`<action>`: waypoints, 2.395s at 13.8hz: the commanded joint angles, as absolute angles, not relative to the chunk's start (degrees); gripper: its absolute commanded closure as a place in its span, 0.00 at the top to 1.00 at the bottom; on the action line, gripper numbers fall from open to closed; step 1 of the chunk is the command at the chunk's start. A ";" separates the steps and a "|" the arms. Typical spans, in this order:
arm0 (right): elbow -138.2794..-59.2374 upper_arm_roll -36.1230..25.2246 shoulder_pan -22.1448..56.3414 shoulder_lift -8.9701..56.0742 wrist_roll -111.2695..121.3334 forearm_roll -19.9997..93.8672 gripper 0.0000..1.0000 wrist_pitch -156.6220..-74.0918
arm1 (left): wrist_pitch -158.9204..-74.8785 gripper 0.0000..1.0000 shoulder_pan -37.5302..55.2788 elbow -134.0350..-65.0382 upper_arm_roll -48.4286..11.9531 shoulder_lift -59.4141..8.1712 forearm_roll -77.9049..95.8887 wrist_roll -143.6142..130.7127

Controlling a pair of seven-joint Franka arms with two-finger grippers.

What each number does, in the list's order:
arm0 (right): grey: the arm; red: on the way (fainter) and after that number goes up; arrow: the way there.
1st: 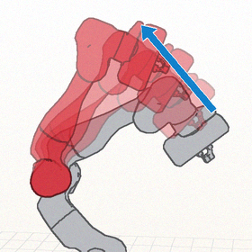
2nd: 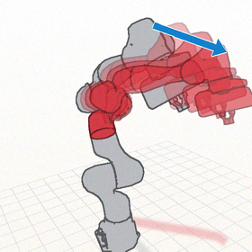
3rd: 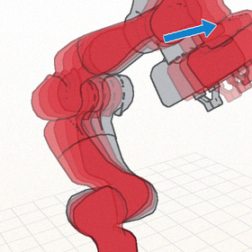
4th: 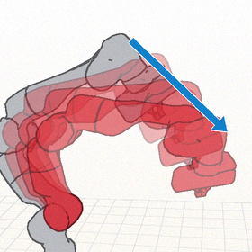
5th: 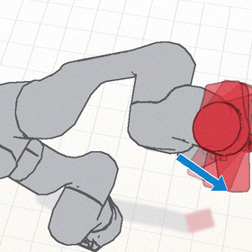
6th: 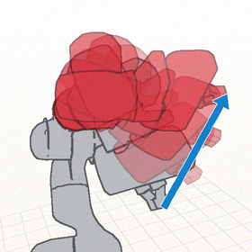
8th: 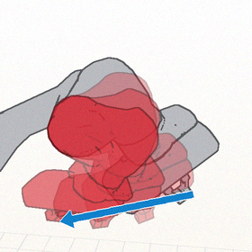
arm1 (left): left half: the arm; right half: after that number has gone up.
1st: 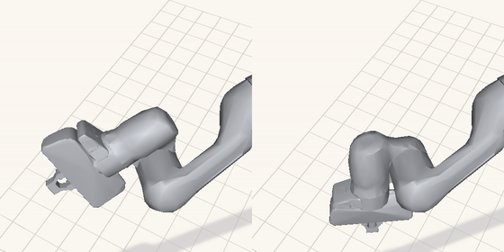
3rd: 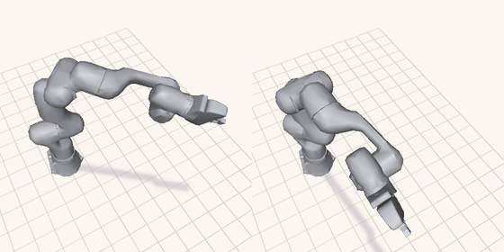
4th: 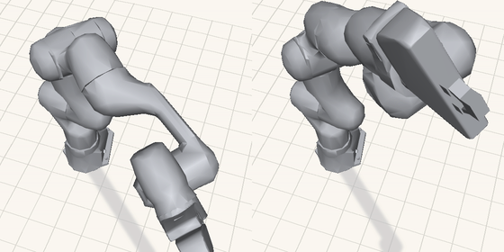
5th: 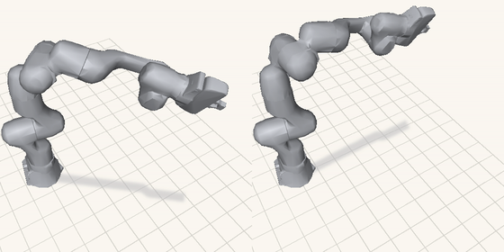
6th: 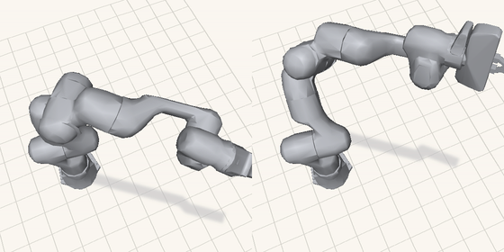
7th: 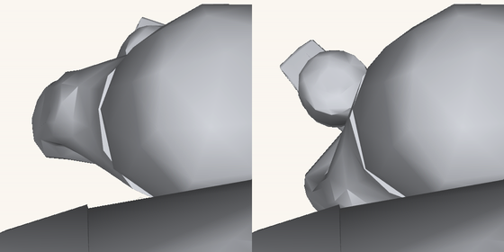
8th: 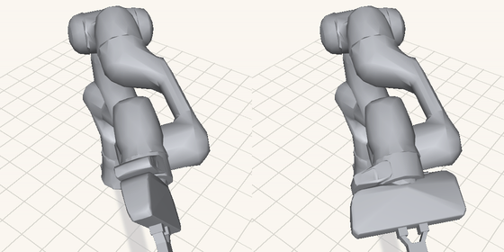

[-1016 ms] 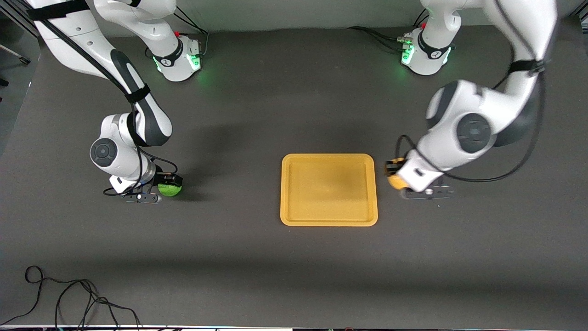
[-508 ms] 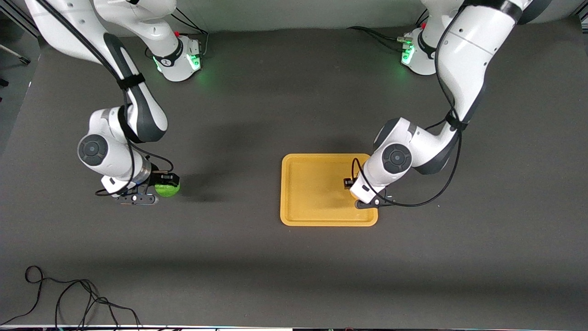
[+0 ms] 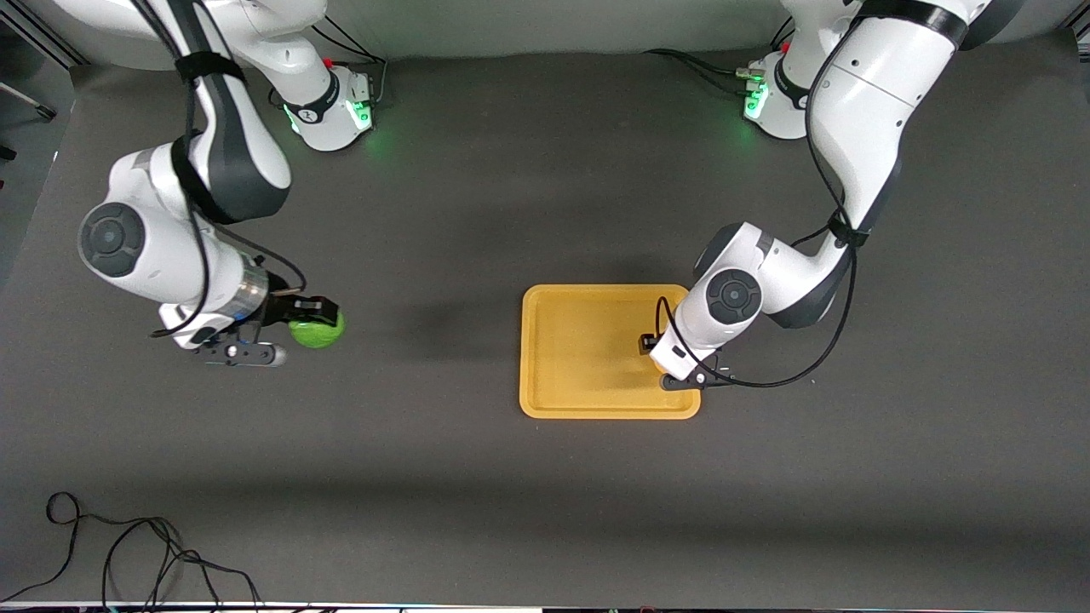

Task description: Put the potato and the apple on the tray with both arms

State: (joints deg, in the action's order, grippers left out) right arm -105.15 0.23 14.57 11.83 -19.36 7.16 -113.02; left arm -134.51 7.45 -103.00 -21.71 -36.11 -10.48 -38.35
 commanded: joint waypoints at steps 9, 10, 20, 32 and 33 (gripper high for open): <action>-68.83 -0.17 39.01 46.91 -52.55 7.83 0.29 -121.53 | -106.28 1.00 -6.47 -102.57 -21.62 -9.17 -7.56 -17.28; -68.56 -0.35 40.42 49.37 -54.39 7.65 0.29 -125.03 | -105.13 1.00 -9.55 -102.57 -21.71 -7.23 -5.99 -12.70; -68.47 -0.26 42.98 54.93 -61.52 7.82 0.32 -134.03 | -101.51 1.00 -18.19 -102.48 -21.36 0.18 -1.05 0.88; -79.71 -7.63 40.43 34.66 -44.50 6.94 1.00 -119.14 | -97.22 1.00 -18.28 -99.15 -20.92 2.55 -1.41 0.97; -79.63 -9.13 40.26 32.28 -43.78 7.03 1.00 -113.96 | -96.69 1.00 -18.11 -97.57 -19.87 2.03 -1.41 1.92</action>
State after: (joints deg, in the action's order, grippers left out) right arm -73.22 -7.03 40.79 40.96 -48.10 7.00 -120.31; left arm -98.89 -18.28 -99.78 -21.30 1.90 -1.81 0.13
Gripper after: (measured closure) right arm 0.000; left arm 0.000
